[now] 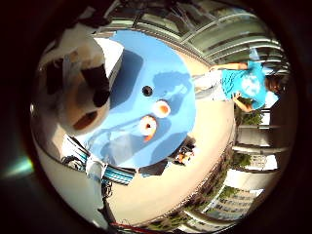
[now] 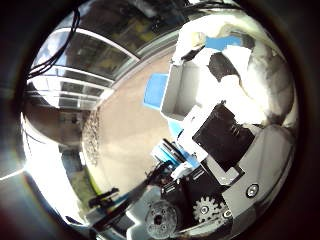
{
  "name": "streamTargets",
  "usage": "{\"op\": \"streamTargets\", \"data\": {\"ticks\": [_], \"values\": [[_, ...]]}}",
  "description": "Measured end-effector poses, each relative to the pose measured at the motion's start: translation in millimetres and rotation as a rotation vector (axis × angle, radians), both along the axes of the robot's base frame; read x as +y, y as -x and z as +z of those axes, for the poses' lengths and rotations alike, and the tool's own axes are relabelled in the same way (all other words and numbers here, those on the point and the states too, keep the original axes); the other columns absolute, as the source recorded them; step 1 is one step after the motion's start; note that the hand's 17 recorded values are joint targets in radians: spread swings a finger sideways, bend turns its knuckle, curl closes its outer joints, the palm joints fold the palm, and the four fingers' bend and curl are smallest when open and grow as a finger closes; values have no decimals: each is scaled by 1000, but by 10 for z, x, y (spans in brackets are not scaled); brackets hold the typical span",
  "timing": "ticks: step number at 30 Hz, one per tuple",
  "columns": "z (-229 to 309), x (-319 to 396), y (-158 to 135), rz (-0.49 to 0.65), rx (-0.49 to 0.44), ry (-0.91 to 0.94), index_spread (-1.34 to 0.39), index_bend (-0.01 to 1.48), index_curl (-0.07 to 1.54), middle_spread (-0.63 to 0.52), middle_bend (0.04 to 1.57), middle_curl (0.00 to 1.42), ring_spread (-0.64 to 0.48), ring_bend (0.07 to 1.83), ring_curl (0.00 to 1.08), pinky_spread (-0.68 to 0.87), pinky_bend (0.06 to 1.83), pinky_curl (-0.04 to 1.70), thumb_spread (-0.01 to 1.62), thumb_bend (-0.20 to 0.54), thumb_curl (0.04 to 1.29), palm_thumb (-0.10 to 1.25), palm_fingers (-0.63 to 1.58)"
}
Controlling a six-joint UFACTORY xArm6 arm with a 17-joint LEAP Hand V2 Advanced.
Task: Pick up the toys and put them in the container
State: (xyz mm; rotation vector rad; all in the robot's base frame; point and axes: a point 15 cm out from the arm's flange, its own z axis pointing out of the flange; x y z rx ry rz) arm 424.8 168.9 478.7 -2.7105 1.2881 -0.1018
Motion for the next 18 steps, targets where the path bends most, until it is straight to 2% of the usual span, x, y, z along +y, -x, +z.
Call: {"op": "streamTargets", "data": {"ticks": [7,8,16,17,18], "values": [[-480,843,-277,67,-9,-23,-932,841,928,-251,1353,1124,-126,1623,873,84,1776,750,1066,-15,796,986,682],[-710,1114,-397,82,-13,-30,-933,836,955,-250,1358,1124,-126,1629,871,83,1777,759,1065,-15,800,984,676],[-1270,1337,-577,43,40,-13,-934,817,1042,-244,1373,1119,-123,1645,863,80,1777,783,1061,-16,814,978,673],[-1278,1327,-597,34,39,-15,-935,815,1055,-243,1375,1119,-123,1647,862,80,1776,786,1062,-26,812,959,672],[-1281,1308,-607,27,40,-15,-926,832,1073,-237,1350,1098,-111,1615,842,83,1728,783,1061,-78,775,855,649]]}}
